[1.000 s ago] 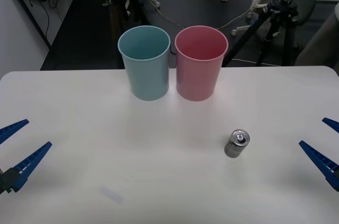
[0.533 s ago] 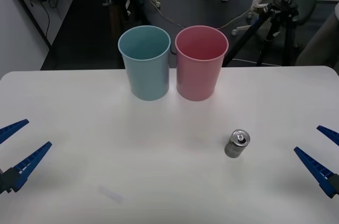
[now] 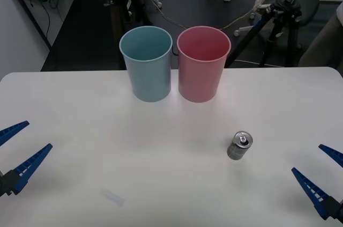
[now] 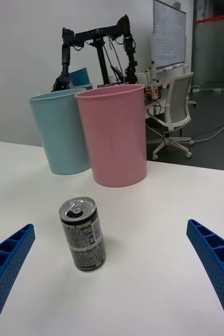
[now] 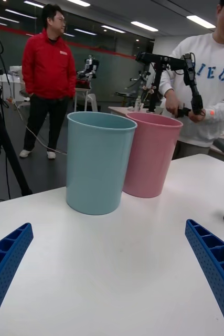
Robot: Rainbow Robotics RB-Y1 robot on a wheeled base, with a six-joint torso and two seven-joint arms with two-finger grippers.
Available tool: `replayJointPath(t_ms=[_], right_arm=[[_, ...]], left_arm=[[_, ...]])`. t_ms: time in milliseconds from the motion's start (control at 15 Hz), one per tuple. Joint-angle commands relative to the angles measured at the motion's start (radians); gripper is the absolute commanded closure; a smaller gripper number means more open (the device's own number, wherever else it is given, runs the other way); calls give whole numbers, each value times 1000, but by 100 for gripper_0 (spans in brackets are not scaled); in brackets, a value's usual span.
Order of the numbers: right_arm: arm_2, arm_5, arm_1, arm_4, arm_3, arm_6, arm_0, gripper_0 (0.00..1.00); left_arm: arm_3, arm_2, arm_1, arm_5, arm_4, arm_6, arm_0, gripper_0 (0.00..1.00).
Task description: Grasp the object on the table and drop it into the matching bin: aluminum can to the light blue bin, PET bottle to the pink bin.
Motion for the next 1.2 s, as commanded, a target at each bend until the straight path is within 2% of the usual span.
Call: replayJointPath(t_ms=[67,533,1200], right_arm=[[39,-3,0,-21,70,105,-9,0],[146,18,0,-47,197,308,-57,0],[295,210,6,-47,197,340,-164,0]], left_arm=[[0,0,0,0,0,0,0,0],[0,0,0,0,0,0,0,0],[0,0,0,0,0,0,0,0]])
